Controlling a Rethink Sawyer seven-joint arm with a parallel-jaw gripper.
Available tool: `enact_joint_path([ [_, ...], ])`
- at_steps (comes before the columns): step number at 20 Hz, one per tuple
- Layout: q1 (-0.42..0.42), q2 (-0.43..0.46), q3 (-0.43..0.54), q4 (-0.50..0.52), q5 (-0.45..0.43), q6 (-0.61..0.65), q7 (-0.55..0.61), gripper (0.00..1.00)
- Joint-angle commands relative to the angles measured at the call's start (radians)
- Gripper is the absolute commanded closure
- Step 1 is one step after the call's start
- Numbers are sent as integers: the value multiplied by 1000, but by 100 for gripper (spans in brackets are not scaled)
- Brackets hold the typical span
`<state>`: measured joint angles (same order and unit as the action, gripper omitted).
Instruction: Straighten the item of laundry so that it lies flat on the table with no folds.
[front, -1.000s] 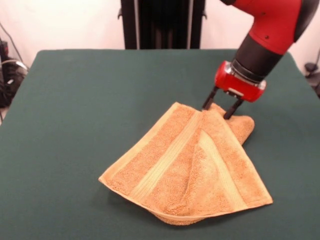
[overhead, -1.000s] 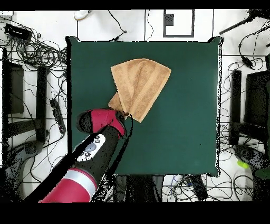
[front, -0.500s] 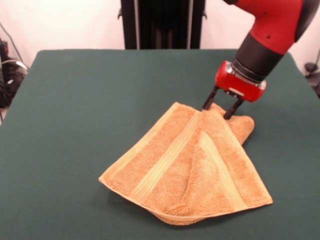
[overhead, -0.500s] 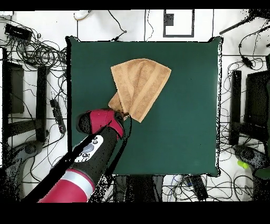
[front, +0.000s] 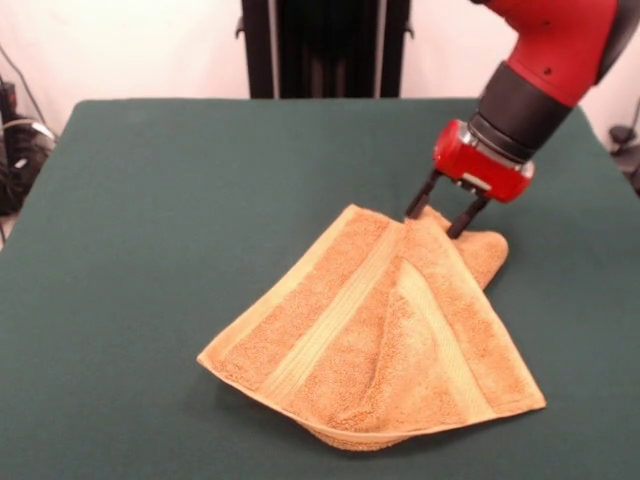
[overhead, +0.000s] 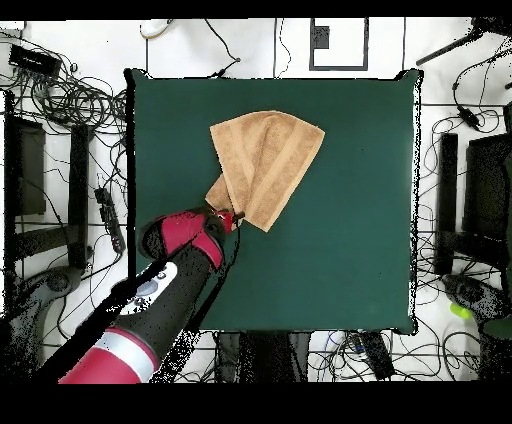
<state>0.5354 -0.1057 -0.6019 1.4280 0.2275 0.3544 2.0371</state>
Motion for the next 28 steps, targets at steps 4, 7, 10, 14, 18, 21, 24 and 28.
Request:
enact_joint_path([
  [4,-15,171,-6,-110,-26,-54,138,0],
  [7,-23,176,-1,-104,-23,-77,143,0],
  [10,-10,190,-8,-88,-36,-104,143,0],
  [14,-8,215,-12,-81,-31,-142,154,0],
  [18,-10,232,-13,-98,-29,-144,143,0],
  [21,-15,228,-4,-89,-20,-158,149,0],
  [24,-21,216,2,-80,-15,-164,151,0],
  [28,-42,191,22,-59,4,-179,172,0],
])
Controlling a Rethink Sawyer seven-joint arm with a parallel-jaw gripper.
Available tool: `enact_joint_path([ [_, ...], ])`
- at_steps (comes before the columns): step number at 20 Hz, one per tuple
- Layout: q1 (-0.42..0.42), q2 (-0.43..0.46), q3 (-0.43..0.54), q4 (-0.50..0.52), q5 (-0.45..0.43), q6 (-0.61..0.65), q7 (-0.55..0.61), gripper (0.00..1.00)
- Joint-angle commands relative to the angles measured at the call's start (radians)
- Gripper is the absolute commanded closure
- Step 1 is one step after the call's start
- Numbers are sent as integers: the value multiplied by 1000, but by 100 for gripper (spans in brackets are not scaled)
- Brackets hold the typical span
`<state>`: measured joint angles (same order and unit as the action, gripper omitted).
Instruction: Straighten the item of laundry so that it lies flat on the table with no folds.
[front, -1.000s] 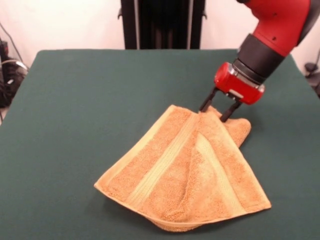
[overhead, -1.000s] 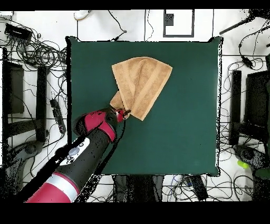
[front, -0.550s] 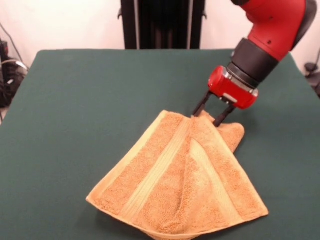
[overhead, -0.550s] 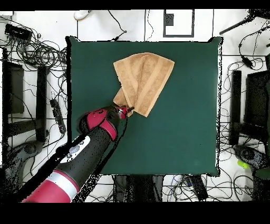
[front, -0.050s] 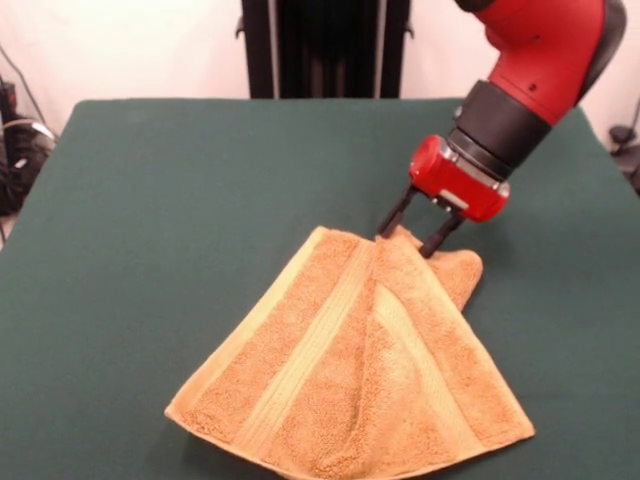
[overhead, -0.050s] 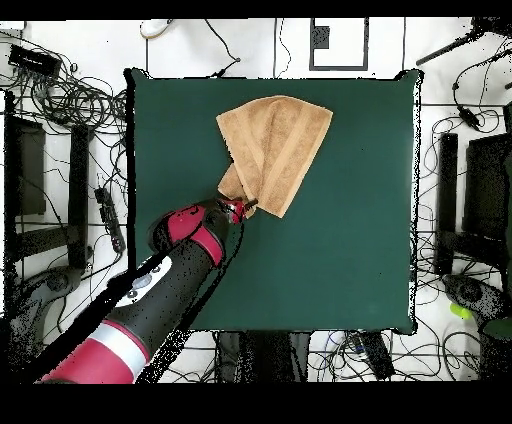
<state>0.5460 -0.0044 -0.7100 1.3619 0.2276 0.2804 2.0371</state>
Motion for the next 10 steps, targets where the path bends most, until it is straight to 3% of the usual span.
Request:
enact_joint_path([
  [1,-60,78,139,12,5,-106,171,0],
  [10,-72,52,154,53,7,-149,184,0],
])
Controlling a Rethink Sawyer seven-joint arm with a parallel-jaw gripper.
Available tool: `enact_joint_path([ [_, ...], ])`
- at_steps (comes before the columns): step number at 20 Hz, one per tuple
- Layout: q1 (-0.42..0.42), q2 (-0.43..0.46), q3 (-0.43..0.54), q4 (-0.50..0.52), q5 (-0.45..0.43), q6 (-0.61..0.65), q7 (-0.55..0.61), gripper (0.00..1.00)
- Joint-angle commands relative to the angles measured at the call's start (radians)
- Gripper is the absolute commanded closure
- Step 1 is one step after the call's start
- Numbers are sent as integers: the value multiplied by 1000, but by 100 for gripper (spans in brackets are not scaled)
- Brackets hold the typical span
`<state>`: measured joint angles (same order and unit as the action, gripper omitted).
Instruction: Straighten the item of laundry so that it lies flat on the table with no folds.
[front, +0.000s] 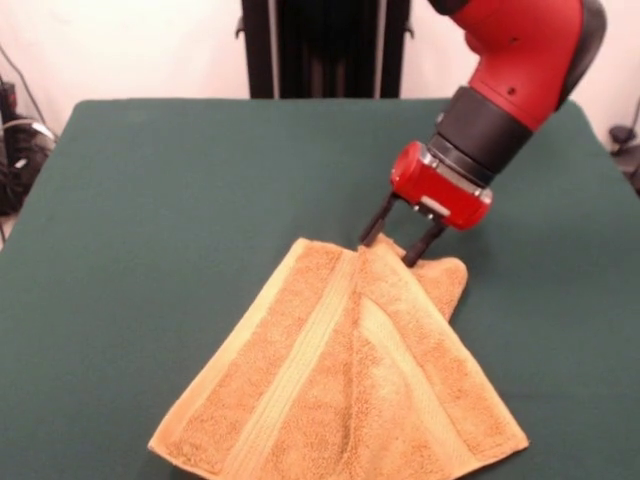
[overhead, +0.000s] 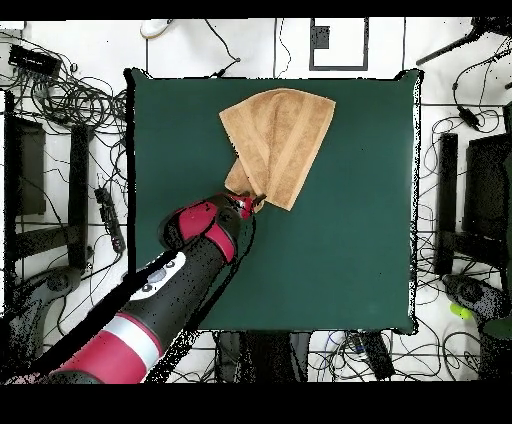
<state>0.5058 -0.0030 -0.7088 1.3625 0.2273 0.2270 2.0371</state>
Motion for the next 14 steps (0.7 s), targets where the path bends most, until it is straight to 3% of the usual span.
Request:
enact_joint_path([
  [1,-33,49,155,57,8,-104,187,0],
  [3,-33,53,155,58,10,-114,188,0],
  [4,-41,46,167,63,21,-87,187,100],
  [9,-67,24,204,79,42,-76,202,100],
  [10,-40,34,162,72,45,-117,221,100],
  [14,-55,13,183,69,23,-71,180,100],
])
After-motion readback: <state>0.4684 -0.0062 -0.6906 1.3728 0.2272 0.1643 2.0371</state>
